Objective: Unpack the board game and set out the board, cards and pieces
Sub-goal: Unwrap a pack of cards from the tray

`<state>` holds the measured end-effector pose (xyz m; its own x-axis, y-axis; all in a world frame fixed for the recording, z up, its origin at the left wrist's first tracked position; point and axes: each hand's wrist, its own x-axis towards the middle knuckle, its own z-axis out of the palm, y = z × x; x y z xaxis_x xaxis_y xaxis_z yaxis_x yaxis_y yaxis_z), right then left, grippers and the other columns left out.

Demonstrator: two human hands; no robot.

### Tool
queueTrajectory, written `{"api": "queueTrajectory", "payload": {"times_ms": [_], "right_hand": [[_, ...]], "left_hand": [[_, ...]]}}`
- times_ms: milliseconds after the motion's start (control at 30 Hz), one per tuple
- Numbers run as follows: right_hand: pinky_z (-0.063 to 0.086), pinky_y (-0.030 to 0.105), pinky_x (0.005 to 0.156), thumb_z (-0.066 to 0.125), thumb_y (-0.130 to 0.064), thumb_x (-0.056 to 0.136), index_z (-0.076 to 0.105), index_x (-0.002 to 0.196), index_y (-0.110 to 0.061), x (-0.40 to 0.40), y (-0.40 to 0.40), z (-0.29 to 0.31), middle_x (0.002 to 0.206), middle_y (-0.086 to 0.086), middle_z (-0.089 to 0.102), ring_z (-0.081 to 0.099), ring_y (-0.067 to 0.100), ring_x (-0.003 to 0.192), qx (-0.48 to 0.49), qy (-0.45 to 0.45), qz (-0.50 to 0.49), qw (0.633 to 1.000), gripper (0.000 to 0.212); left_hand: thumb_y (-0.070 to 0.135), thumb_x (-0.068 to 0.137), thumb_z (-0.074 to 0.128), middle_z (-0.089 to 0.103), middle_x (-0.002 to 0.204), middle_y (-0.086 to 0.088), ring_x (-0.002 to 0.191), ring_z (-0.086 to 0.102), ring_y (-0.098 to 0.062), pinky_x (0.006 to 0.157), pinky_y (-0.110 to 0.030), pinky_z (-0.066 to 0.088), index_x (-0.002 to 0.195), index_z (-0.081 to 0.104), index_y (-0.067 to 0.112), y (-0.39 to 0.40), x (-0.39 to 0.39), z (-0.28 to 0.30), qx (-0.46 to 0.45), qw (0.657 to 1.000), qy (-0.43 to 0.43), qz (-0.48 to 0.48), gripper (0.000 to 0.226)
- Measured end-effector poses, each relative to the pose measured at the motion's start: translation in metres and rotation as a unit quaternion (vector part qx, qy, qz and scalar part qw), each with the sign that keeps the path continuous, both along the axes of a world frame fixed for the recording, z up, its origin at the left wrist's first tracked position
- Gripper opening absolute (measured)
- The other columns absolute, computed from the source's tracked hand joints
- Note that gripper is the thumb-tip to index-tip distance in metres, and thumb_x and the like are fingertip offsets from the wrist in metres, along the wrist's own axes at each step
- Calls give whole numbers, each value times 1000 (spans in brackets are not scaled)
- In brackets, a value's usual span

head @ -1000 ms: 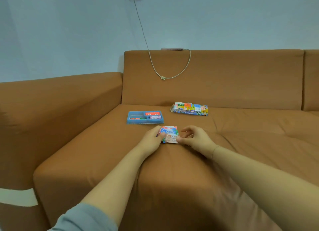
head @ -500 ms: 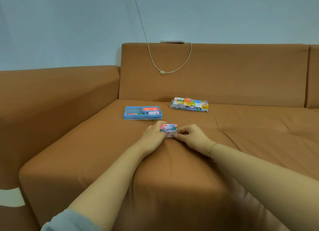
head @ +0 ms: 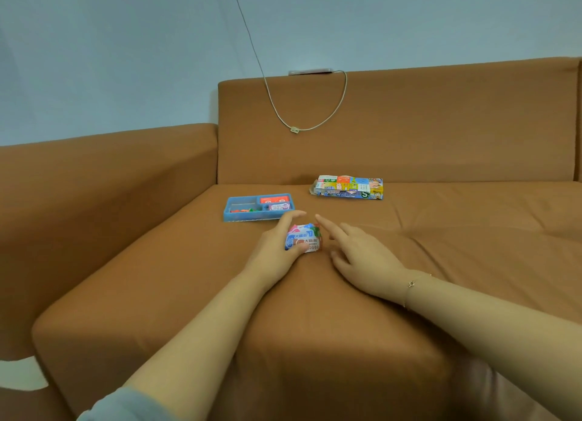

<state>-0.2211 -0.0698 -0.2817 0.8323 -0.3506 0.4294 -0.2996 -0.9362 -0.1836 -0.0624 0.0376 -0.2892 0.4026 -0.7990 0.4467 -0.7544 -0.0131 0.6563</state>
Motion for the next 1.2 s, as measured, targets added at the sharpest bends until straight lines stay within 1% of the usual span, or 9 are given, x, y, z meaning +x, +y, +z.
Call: {"api": "queueTrajectory", "payload": {"times_ms": [100,233,333,467,600,700,833,933,1200], "right_hand": [[44,36,80,43,-19,92,3,151,-35,4,4,2,115,2,48,50,23,102,-26,0,-2,1000,73],[43,37,87,42,-21,93,26,147,-30,5,1,-1,125,2,48,48,24,111,-52,27,-6,998,58],[42,34,88,42,-20,92,24,149,-27,5,2,-2,126,1,48,48,23,112,-45,11,-9,999,60],[43,33,85,42,-18,91,14,151,-32,6,5,1,127,-1,45,46,22,112,-56,16,3,998,67],[46,35,84,41,-16,90,24,148,-33,10,8,1,129,0,46,45,22,114,-73,35,-3,997,63],[42,33,87,43,-17,89,20,150,-25,10,8,0,128,1,47,44,22,116,-33,10,-40,999,66],[38,35,96,39,-23,92,38,142,-22,17,4,1,128,3,48,41,23,119,-14,56,-73,996,51],[34,35,97,38,-16,91,37,142,-21,24,9,3,133,5,46,38,24,123,8,78,-45,996,51],[34,35,97,36,-13,92,47,135,-24,26,11,5,133,5,45,37,24,124,-1,119,-18,993,46]], "left_hand": [[20,89,63,58,126,11,112,54,-6,93,-19,40,133,47,33,0,0,0,-11,1000,-24,11,48],[22,93,57,59,128,8,116,53,-7,96,-19,38,129,54,26,2,-1,-2,1,999,-32,14,36],[22,96,52,56,130,6,119,51,-11,97,-24,39,134,48,25,2,-1,-2,6,999,-27,18,39],[16,94,52,59,117,0,102,56,-17,86,-27,42,141,31,33,3,-3,-1,8,1000,2,18,53],[14,93,56,62,118,6,109,56,-11,91,-21,41,123,56,23,3,0,-4,1,999,-51,11,32],[18,93,57,63,118,6,108,56,-10,90,-19,40,119,60,21,3,0,-4,5,997,-75,24,26],[23,95,52,63,109,4,103,54,-13,85,-20,38,113,63,20,7,-4,-3,20,993,-113,25,21],[31,99,40,57,121,7,111,48,-17,94,-34,37,124,53,25,7,-6,-3,72,976,-181,96,29],[35,101,27,46,123,2,111,40,-20,87,-33,34,135,39,31,11,-10,-5,152,922,-284,213,37]]}}
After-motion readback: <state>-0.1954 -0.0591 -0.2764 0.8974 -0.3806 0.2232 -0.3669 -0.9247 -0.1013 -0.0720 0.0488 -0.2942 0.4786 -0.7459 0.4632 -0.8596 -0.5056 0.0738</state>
